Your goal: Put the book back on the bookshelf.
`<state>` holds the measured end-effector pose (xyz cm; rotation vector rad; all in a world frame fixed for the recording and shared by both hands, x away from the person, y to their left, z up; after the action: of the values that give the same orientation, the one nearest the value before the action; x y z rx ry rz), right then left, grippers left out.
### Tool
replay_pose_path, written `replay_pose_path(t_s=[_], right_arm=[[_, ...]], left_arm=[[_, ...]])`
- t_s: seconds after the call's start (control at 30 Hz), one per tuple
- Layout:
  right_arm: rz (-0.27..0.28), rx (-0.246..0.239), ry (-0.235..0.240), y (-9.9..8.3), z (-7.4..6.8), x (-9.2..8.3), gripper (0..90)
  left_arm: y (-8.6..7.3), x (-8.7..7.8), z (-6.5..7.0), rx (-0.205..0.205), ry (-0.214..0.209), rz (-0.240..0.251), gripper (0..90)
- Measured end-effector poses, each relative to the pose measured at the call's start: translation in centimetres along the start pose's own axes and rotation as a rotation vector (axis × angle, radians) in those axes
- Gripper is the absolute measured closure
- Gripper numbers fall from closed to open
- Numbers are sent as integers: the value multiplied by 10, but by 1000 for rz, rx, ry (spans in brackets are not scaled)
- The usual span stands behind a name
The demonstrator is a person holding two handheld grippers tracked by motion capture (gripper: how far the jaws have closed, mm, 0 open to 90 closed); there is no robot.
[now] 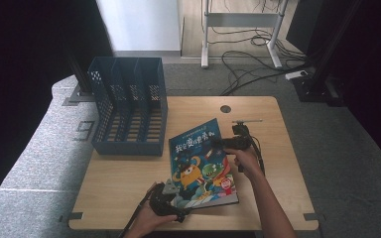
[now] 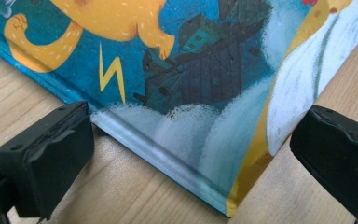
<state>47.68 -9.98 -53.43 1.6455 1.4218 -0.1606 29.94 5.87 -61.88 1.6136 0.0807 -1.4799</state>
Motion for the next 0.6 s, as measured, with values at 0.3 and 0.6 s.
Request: replay_pose_path(t_s=[0.3, 0.6], right_arm=[[26, -24, 43, 10, -21, -6, 769], [46, -72, -11, 15, -32, -12, 768]], left_arm=[[1, 0, -1, -10, -3, -2, 0], [4, 1, -3, -16, -4, -10, 0]])
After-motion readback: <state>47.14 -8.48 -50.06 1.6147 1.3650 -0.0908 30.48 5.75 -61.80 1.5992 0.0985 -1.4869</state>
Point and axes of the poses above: each handheld gripper's, and its own axes: x roughly forward along the jaws, y roughly out of its top, z roughly to its right, the point moved 10 cm from there along x, roughly forward along the jaws, and after that the axes turned 6 degrees about -z, right-handed, at the moved point
